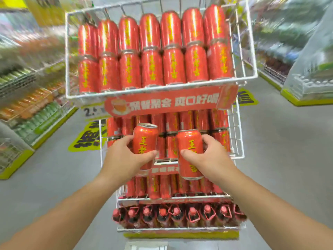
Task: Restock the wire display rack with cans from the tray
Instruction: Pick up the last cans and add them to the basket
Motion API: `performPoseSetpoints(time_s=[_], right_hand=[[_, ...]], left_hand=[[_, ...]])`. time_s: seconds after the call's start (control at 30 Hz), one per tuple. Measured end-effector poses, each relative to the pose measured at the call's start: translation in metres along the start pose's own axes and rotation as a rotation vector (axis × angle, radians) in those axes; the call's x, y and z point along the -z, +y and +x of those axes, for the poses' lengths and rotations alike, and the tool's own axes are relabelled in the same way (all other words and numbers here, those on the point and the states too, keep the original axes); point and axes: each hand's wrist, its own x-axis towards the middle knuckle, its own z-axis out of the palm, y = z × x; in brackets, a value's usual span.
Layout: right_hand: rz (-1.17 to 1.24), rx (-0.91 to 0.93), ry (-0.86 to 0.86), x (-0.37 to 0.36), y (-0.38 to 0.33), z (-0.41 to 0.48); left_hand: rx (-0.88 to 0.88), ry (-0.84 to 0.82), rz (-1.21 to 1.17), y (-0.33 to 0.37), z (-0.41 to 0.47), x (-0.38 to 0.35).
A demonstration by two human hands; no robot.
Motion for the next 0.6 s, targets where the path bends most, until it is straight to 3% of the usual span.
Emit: performPoseSetpoints(time_s=[0.27, 0.6], right_hand=[[-0.057, 0.145, 0.029, 0.006, -0.150, 0.015], [-0.025, 0.159, -0.038, -0.017, -0.243, 0.084]], left_hand=[[-0.142, 0.147, -0.069, 0.086, 0.040, 0.127], [-0.027, 0.190, -0.002, 0.100, 0.109, 0.184]])
